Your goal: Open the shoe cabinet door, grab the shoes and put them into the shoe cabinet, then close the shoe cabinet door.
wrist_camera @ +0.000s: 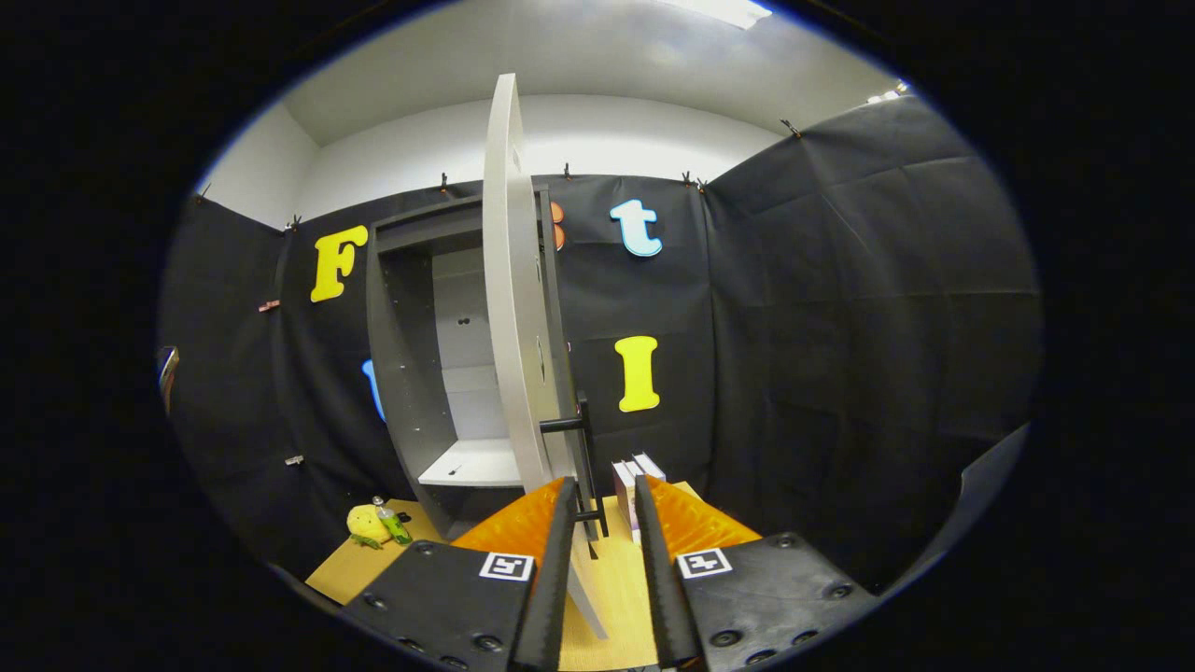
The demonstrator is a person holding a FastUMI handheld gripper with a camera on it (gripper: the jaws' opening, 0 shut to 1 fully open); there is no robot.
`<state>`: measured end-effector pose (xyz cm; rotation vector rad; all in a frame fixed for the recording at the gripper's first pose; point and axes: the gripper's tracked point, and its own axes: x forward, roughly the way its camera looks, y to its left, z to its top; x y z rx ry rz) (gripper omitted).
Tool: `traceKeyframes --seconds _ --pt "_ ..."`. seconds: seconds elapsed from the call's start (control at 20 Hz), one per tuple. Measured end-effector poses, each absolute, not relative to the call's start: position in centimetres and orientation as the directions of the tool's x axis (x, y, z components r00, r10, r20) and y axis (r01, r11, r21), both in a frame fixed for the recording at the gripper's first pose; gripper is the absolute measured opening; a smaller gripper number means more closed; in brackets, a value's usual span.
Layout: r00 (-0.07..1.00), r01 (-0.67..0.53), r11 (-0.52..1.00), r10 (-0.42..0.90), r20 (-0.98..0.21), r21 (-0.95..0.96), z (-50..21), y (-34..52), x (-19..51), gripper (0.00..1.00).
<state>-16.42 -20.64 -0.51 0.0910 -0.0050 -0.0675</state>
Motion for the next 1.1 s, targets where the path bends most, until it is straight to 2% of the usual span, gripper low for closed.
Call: traceKeyframes --seconds 0.2,0.35,0.45,0.6,0.85,1.1 --pt "0.999 -0.044 0.995 0.045 0.0 0.084 -0.2 -14.6 -17.7 0.93" --pt "0.992 -0.1 0.989 0.108 -0.072 0.111 -2.7 -10.3 -17.2 0.98" --pt "0.983 -0.111 0.985 0.128 -0.135 0.13 -5.4 -7.8 -16.3 0.98" --pt "0.941 -0.15 0.981 0.179 -0.288 0.12 -12.4 -3.7 -15.0 0.98" --pt "0.825 -0.142 0.98 0.194 -0.531 0.138 -25.0 -0.5 -13.7 0.99" --pt "0.734 -0.145 0.985 0.17 -0.658 0.093 -38.1 0.5 -11.8 0.97"
